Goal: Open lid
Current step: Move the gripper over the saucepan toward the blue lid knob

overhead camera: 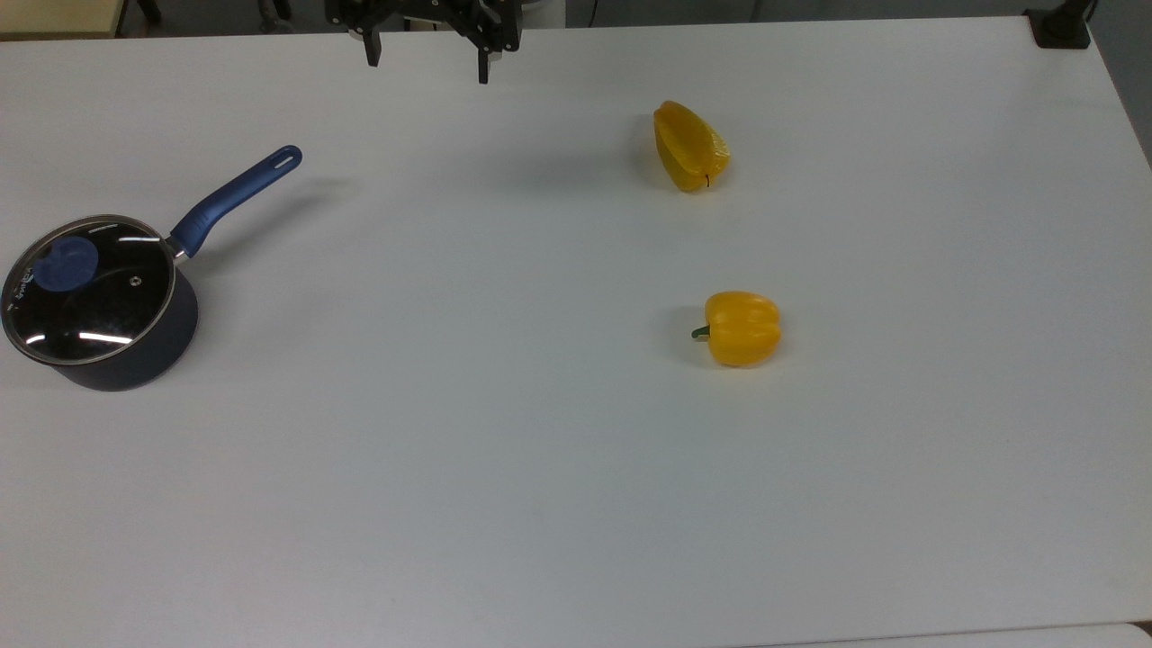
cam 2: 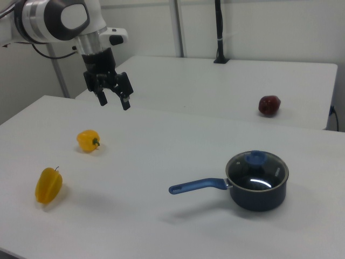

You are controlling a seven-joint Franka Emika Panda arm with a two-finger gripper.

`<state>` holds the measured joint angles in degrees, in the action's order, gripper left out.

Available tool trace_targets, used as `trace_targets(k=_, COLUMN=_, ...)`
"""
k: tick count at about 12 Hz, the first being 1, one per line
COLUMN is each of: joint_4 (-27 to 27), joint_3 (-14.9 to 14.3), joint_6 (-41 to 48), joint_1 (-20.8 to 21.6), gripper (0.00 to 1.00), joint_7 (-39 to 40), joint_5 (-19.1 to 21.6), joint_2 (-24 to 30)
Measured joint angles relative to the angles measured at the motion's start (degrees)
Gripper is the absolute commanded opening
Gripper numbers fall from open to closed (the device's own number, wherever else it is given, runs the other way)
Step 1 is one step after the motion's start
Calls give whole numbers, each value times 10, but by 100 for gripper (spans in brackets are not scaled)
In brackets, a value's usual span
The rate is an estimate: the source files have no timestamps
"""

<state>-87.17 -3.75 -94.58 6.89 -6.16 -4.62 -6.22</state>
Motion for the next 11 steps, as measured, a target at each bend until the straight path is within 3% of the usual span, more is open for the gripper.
trace_targets(k=7, joint_4=1, joint_3=-5, joint_6=0, joint_1=-3, gripper=100, joint_7=-2, joint_5=0, joint_2=0)
trace_targets(k=11, joint_4=9, joint_3=-10, joint_6=-3, joint_1=-38, gripper=100, joint_7=-1, joint_5=0, joint_2=0)
